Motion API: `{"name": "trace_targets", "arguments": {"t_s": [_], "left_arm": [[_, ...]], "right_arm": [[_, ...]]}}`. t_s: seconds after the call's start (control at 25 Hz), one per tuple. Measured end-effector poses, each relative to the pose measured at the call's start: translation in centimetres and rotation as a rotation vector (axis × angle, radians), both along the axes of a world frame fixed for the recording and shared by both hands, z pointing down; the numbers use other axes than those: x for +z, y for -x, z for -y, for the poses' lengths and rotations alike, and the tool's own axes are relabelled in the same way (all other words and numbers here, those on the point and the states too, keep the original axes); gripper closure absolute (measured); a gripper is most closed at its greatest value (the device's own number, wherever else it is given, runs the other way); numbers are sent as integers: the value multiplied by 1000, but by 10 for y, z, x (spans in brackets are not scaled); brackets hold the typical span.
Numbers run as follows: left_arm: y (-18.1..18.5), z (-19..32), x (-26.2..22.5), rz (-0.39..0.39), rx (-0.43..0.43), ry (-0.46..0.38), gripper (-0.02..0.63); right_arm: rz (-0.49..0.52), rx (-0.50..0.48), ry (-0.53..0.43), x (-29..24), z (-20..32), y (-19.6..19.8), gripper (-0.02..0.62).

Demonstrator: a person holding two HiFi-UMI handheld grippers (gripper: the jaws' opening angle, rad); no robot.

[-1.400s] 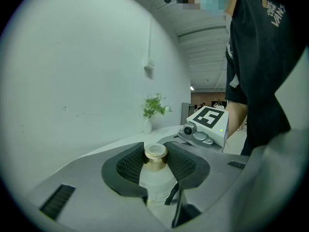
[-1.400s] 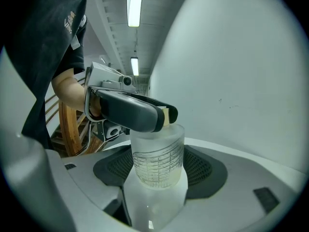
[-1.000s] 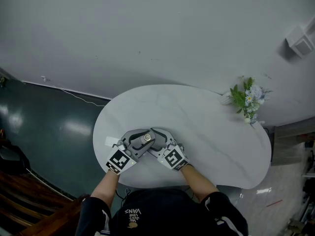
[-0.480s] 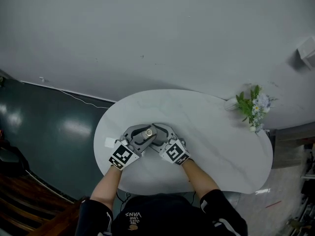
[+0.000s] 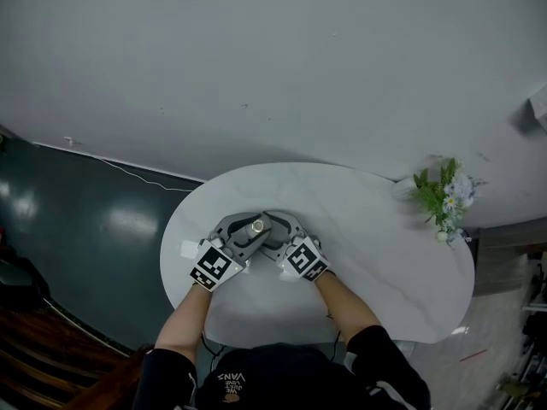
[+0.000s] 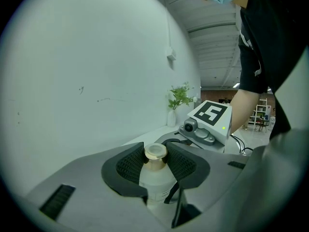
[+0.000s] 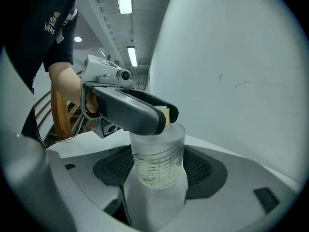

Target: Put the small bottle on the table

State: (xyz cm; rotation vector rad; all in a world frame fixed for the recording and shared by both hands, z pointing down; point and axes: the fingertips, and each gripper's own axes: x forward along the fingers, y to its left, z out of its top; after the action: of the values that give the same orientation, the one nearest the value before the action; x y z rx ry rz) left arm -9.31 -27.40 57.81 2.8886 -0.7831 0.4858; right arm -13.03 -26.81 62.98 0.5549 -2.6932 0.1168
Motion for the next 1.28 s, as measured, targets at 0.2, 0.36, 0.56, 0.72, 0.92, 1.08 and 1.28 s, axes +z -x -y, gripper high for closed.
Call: {"name": "trace_targets", "arguments": {"t_s": [0.2,0.36,0.56,0.72,0.92,1.08,1.28], "left_arm": [[-4,14,6,3,11,5,446],[-8,25,10,5,18,5,446],[-12,34,13,6,27,10,446],[-13,36,18,22,36,21,446],[-14,40,21,18,34,32,446],[-15,41,22,32,45,31,446],[-17,43,24,42,57,28,446]], "right_arm": [[-1,3,14,7,14,-3,316],[-3,6,18,11,25,-8,316],[-8,12,32,13,33,-11,316],[-31,17,80,19,35,-12,316],[-51,18,95,22,37,-12,316],[-63,22,112,24,39,-13,316],[-78,28,130,26,40,-15,316]]}}
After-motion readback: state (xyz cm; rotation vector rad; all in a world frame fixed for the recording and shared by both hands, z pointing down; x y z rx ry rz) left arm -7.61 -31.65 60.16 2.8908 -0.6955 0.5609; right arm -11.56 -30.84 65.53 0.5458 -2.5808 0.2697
